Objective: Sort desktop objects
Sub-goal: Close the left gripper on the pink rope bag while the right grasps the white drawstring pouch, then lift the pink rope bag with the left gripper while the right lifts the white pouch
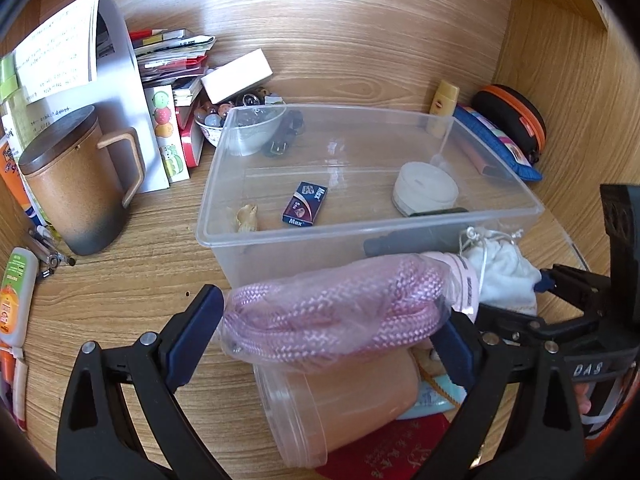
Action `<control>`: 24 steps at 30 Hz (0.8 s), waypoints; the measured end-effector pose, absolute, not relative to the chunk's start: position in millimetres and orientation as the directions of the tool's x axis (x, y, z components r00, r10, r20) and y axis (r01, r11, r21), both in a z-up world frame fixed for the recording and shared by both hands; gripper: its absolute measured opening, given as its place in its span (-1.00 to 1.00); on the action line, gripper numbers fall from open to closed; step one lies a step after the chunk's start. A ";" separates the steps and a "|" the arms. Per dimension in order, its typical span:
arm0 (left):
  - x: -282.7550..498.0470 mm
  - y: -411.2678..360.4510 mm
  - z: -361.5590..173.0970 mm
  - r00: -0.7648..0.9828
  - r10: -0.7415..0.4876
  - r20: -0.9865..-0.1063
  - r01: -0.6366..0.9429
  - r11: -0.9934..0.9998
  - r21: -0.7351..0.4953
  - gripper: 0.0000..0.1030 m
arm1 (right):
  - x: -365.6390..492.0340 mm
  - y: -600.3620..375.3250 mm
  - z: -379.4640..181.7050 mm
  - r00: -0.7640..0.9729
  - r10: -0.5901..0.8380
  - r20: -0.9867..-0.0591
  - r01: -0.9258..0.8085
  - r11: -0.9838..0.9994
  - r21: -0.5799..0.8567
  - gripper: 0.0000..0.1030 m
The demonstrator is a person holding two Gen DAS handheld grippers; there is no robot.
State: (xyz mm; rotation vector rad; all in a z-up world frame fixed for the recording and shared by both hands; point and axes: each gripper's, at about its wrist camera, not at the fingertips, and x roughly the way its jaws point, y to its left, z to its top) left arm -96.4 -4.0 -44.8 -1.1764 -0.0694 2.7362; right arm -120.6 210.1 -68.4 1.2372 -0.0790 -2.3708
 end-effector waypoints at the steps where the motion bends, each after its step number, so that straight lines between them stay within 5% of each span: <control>1: -97.2 -4.3 -44.8 -0.679 0.167 -0.715 -0.127 -0.986 -0.110 0.90 | -119.2 208.3 -67.7 -0.495 -0.418 -0.762 0.381 -0.892 0.242 0.45; 12: -102.3 -5.4 -46.0 -0.696 0.152 -0.701 -0.088 -0.988 -0.127 0.72 | -109.9 212.9 -61.3 -0.535 -0.416 -0.736 0.425 -0.885 0.191 -0.21; 24: -100.4 -7.0 -44.6 -0.717 0.121 -0.687 -0.054 -0.992 -0.118 0.53 | -98.9 215.3 -49.1 -0.581 -0.411 -0.703 0.451 -0.881 0.142 -0.43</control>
